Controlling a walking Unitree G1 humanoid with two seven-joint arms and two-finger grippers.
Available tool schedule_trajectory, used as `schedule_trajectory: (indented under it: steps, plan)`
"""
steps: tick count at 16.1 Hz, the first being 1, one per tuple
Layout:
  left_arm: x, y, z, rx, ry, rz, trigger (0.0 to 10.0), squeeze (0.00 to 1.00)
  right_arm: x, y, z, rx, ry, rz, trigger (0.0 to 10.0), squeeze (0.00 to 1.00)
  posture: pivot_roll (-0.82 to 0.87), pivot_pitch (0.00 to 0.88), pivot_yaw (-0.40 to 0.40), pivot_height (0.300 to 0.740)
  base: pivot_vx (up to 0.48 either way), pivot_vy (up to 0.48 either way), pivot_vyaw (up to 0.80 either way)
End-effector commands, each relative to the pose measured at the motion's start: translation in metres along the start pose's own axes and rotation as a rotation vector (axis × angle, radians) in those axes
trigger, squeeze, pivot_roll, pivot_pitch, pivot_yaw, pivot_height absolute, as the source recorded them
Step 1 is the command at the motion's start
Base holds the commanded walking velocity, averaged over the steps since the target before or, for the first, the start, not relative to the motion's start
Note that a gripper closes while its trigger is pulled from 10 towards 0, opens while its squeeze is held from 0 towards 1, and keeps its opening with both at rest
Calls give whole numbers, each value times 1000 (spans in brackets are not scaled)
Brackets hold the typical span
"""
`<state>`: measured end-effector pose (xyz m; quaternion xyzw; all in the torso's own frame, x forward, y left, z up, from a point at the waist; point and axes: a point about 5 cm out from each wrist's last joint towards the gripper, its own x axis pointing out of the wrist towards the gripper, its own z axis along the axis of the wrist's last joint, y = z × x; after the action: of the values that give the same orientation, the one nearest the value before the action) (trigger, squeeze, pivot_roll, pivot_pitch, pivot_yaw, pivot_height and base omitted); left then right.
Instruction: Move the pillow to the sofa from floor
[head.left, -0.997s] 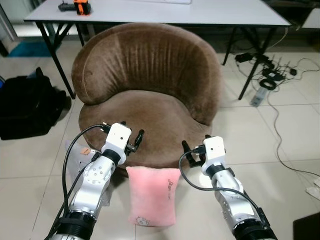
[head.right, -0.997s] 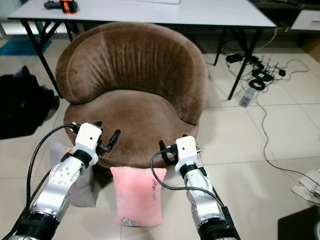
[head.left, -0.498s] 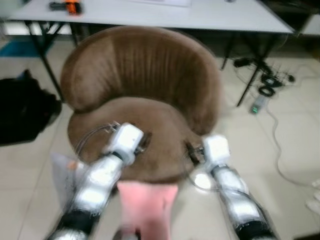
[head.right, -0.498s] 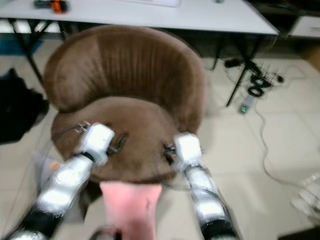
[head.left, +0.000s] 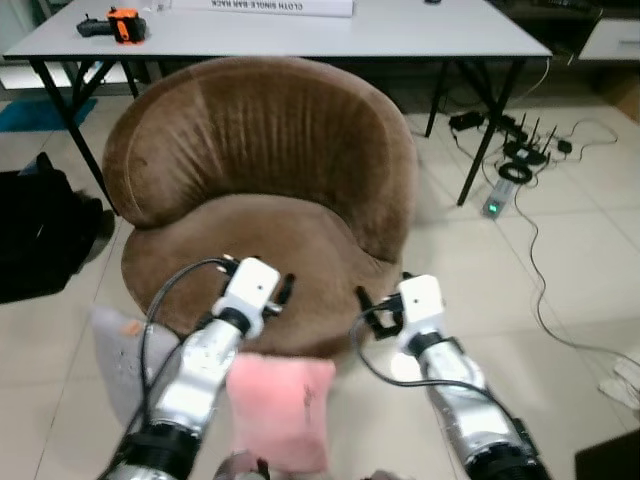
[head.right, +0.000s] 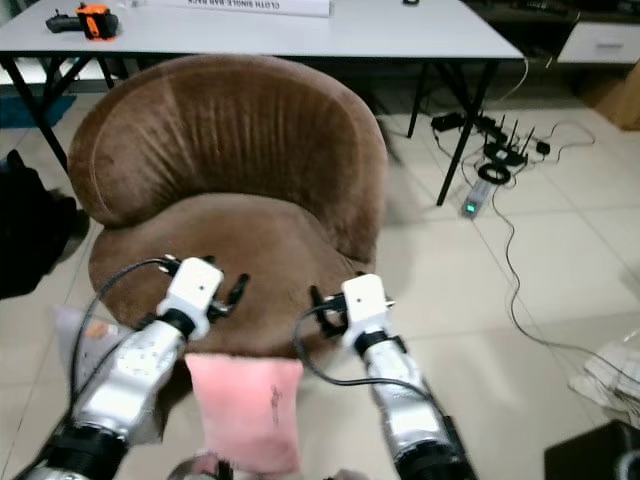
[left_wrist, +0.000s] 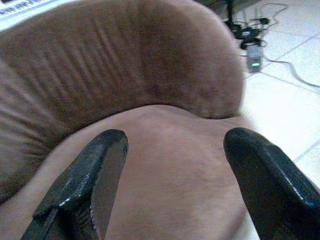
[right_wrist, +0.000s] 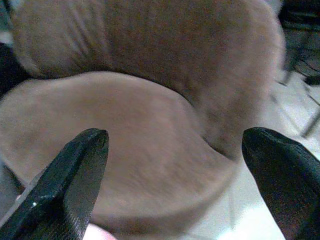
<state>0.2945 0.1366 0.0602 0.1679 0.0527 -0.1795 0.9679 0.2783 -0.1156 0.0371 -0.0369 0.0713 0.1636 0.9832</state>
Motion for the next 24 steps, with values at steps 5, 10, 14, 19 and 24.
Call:
schedule_trajectory:
  steps: [5,10,14,19,24]
  plan:
    - [-2,7,-1,8,0,30,10000,0,3,3,4,-10,-1,33,10000,0,-27,78,-38,740,0,0,0]
    - [0,11,-2,-2,13,47,10000,0,6,4,5,-5,2,45,10000,0,-21,54,-38,740,0,0,0]
    - [2,16,-3,-79,22,76,10000,0,4,0,1,2,28,30,10000,0,-27,50,-37,740,0,0,0]
    - [4,11,-3,-124,22,83,10000,0,4,-3,0,-12,46,24,10000,0,-35,64,-45,705,0,0,0]
    - [4,5,-3,-159,24,86,10000,0,5,-6,2,-24,54,31,10000,0,-38,75,-56,656,0,0,0]
